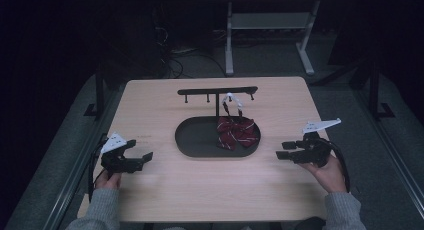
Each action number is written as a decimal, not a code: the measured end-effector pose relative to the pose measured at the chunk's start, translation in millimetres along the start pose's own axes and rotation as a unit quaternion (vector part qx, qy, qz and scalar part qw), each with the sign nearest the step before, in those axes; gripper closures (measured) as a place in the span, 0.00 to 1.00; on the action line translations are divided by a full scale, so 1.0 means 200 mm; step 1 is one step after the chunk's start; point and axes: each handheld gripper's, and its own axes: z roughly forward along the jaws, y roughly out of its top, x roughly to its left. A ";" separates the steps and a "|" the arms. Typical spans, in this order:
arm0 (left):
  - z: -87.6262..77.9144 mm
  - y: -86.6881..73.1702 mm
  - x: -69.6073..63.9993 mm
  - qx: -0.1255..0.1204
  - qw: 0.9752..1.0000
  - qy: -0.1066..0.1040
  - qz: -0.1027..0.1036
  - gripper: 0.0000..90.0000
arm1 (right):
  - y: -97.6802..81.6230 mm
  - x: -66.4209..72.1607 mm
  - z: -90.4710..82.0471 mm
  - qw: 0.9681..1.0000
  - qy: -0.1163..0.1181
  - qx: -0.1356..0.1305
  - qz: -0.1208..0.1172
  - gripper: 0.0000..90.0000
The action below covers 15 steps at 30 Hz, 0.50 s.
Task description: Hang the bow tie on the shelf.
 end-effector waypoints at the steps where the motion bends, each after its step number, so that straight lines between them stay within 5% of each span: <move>1: 0.00 0.00 0.00 0.000 1.000 0.000 0.000 0.14 | -0.01 0.00 0.00 1.000 0.001 0.001 0.001 0.48; 15: 0.00 0.00 0.00 0.002 1.000 -0.002 0.001 0.14 | -0.14 0.02 -0.02 1.000 -0.003 -0.017 0.020 0.47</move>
